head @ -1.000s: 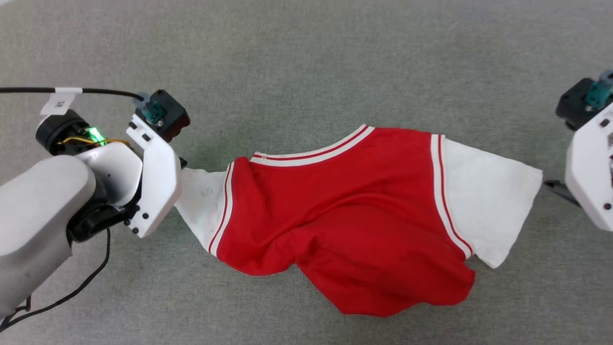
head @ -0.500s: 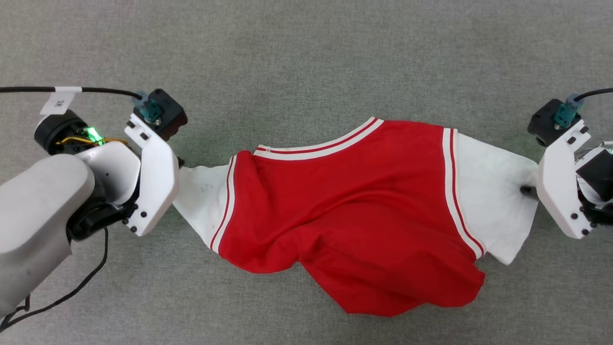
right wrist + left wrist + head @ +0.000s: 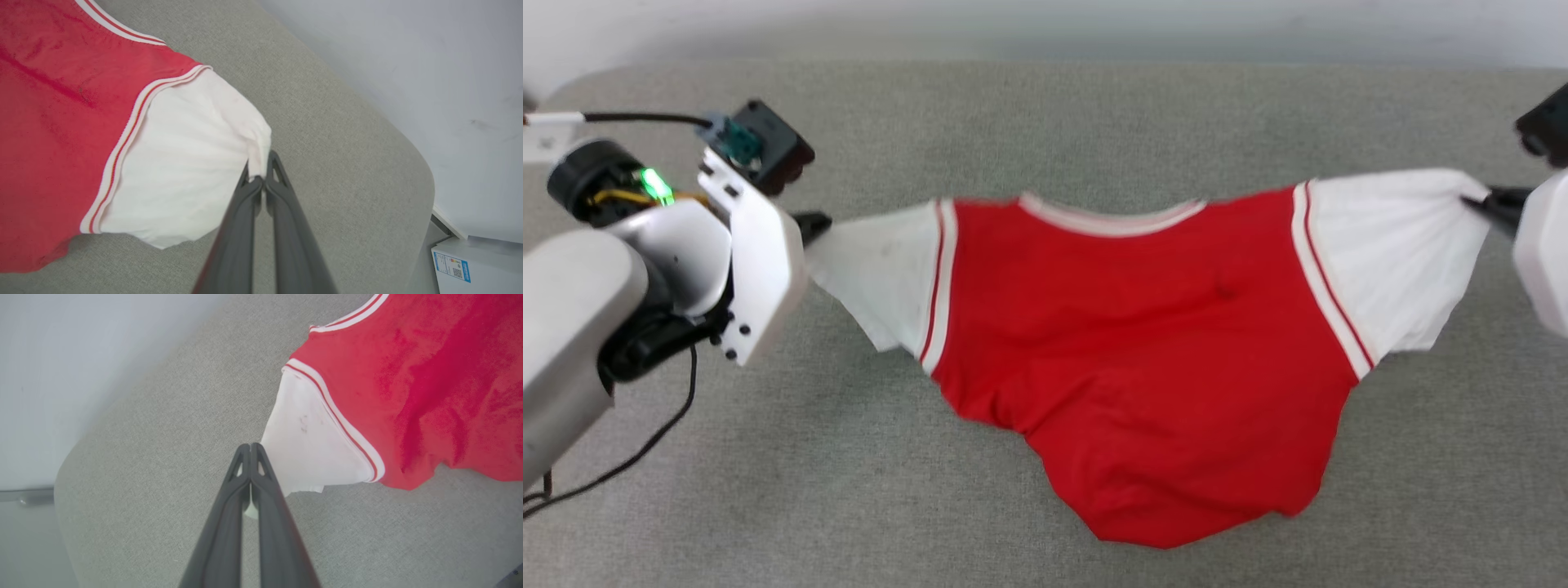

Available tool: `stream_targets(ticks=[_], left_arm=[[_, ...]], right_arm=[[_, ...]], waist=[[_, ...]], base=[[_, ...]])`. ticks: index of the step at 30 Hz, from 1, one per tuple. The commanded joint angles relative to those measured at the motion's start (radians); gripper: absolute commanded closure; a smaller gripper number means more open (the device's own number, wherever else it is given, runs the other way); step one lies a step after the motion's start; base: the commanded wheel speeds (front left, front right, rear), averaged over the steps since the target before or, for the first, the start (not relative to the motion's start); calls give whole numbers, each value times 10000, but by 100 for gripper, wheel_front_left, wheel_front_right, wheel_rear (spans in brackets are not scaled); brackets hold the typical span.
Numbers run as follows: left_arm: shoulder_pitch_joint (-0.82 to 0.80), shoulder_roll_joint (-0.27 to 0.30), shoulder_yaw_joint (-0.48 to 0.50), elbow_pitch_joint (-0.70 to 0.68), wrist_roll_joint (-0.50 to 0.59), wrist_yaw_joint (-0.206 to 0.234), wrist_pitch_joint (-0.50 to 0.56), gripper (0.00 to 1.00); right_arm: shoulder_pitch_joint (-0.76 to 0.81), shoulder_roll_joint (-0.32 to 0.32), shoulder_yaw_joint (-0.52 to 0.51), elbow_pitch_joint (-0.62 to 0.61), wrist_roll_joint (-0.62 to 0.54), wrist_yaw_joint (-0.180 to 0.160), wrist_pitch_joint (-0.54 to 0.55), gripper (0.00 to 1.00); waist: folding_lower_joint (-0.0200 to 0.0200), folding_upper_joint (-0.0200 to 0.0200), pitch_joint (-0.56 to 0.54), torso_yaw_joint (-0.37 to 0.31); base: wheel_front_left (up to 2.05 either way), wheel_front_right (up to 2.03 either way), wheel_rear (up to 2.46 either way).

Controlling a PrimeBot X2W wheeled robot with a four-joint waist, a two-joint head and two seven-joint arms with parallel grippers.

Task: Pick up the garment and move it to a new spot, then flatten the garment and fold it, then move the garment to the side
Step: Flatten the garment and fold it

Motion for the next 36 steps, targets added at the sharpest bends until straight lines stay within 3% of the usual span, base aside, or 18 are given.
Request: stream_targets(ticks=[1, 7, 12, 24, 32, 36], left_arm=[[-161, 43, 83, -26, 45, 4, -77, 100], [-822, -200, 410, -261, 73, -55, -273, 100], [-1689, -625, 660, -60, 225, -139, -432, 100], [-5526, -2215, 1316, 1701, 936, -255, -1430, 100], [-8530, -2750, 1741, 2970, 1092, -258, -2664, 100], [-9468, -2857, 1503, 3380, 1111, -259, -3045, 100]], right_arm=[[-152, -73, -36, -26, 5, -14, -87, 100], [-659, -386, -688, -317, -29, -16, -682, 100], [-1326, -285, -1323, -479, -358, -16, -776, 100], [-4851, 1059, -2486, 684, -2167, -16, -681, 100], [-8137, 1927, -3027, 1897, -3642, -16, -1528, 100], [-9446, 2241, -3050, 2600, -4105, -16, -2070, 100]], waist=[[0, 0, -204, -67], [0, 0, -412, -154], [0, 0, -197, -228], [0, 0, 1853, -458], [0, 0, 3023, -595], [0, 0, 3291, -572]], base=[[0, 0, 0], [0, 0, 0], [0, 0, 0], [0, 0, 0], [0, 0, 0], [0, 0, 0]])
